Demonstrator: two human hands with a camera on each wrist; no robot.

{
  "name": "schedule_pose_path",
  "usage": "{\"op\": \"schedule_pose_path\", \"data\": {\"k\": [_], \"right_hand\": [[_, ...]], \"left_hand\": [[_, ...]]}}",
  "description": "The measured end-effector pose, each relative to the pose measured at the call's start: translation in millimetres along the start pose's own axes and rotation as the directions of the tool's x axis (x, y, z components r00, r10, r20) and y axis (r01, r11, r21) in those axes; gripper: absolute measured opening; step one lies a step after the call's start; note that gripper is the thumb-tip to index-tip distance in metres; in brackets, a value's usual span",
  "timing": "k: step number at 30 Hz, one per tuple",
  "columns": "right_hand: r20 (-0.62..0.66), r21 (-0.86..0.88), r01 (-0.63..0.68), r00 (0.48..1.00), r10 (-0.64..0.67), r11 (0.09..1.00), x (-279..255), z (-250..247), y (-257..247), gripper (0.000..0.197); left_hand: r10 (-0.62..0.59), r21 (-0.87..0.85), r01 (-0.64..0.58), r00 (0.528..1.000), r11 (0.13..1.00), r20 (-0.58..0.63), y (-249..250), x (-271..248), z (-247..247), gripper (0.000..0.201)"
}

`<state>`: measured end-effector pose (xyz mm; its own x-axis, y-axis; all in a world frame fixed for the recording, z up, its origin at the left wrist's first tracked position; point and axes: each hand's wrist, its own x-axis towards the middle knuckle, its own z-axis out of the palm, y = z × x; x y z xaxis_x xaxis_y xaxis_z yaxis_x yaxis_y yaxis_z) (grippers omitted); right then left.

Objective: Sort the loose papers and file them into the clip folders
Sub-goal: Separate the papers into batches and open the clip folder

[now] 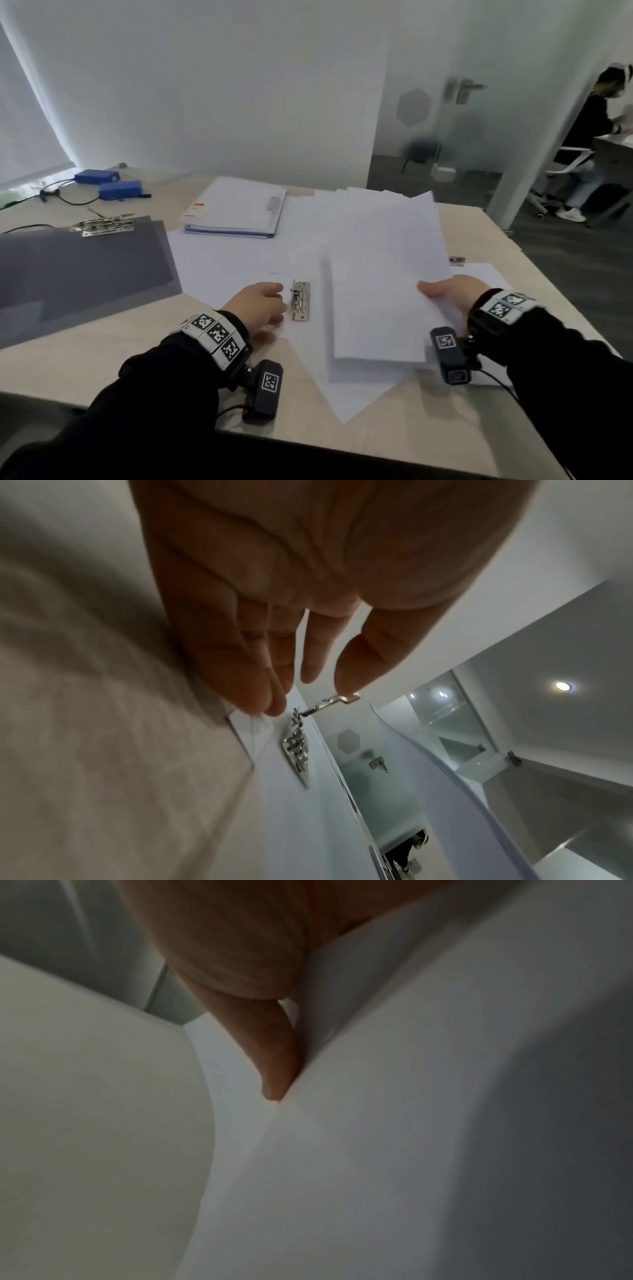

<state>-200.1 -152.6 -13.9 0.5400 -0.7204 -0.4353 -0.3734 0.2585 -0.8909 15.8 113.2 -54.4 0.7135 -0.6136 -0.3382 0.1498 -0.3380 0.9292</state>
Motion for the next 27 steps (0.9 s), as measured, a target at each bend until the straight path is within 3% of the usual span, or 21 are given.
{"op": "schedule_pose_path", "data": {"k": [3,8,10,12,13,14,17,21,24,27], "right_hand": [[0.034,-0.097,0.002,0.999,0.001,0.995,47,14,20,0.081],[-0.039,-0.212,0.033,0.998,-0.042,0.977,34,33,17,0.065],[-0.045,-0.296,0.025,0.998,-0.04,0.955,46,30,26,0.094],[-0.051,-0.355,0.029,0.997,-0.05,0.934,66,26,39,0.128],[-0.049,-0.365,0.024,0.998,-0.046,0.931,74,23,44,0.135],[-0.064,-0.365,0.022,0.997,-0.048,0.931,65,27,40,0.129],[-0.085,-0.371,0.011,0.995,-0.045,0.929,53,29,33,0.087],[-0.099,-0.45,0.001,0.994,-0.051,0.893,44,37,25,0.097],[-0.077,-0.575,-0.009,0.996,-0.044,0.818,20,52,11,0.068],[-0.102,-0.604,-0.025,0.994,-0.047,0.797,16,54,6,0.067]], "left_hand": [[0.035,-0.045,-0.034,0.999,0.998,0.019,1,3,3,0.061],[0.051,-0.051,-0.048,0.997,0.998,0.058,10,20,9,0.032],[0.063,-0.034,-0.063,0.998,0.997,0.01,15,29,9,0.018],[0.077,-0.012,-0.077,0.996,0.997,-0.035,20,38,8,0.017],[0.079,-0.007,-0.079,0.996,0.997,-0.047,22,42,8,0.018],[0.077,-0.008,-0.078,0.996,0.997,-0.055,23,47,8,0.018],[0.076,-0.001,-0.076,0.996,0.997,-0.055,24,54,8,0.023],[0.063,-0.047,-0.065,0.996,0.997,-0.056,18,59,6,0.027],[0.069,-0.07,-0.074,0.995,0.995,-0.068,15,60,7,0.026],[0.079,-0.073,-0.085,0.994,0.994,-0.078,14,60,8,0.023]]}}
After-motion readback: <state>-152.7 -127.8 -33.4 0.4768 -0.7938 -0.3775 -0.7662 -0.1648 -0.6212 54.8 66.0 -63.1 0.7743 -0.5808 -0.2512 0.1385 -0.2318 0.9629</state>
